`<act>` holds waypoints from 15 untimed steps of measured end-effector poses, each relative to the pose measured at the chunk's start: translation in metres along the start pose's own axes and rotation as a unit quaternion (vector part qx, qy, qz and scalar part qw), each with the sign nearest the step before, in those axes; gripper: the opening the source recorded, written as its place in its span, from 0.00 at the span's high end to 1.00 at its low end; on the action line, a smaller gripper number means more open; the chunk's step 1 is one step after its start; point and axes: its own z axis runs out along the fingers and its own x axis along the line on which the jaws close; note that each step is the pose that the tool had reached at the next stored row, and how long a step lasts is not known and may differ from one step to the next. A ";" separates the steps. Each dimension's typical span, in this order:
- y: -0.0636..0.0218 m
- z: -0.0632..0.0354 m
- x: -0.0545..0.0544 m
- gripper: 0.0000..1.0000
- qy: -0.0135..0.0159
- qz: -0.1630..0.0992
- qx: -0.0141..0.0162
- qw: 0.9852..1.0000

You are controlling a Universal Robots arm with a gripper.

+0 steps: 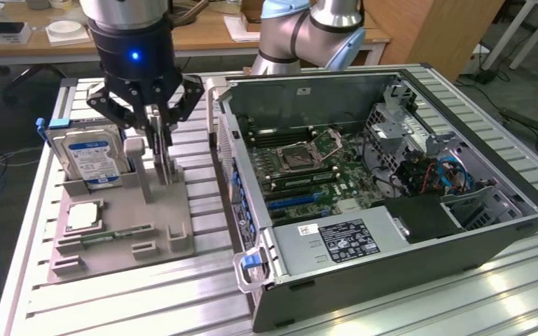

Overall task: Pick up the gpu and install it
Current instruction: 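Pick up the gpu and move the gpu toward the slot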

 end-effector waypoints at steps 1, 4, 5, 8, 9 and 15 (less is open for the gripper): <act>0.0001 -0.0027 0.000 0.73 0.000 0.000 0.000 1.000; 0.0006 -0.0110 0.000 0.73 0.000 0.000 0.000 1.000; 0.0008 -0.0136 0.000 0.73 0.000 0.000 0.000 1.000; 0.0012 -0.0211 -0.001 0.73 0.000 0.000 0.000 1.000; 0.0013 -0.0235 -0.001 0.73 0.000 0.000 0.000 1.000; 0.0020 -0.0367 -0.001 0.73 0.000 0.000 0.000 1.000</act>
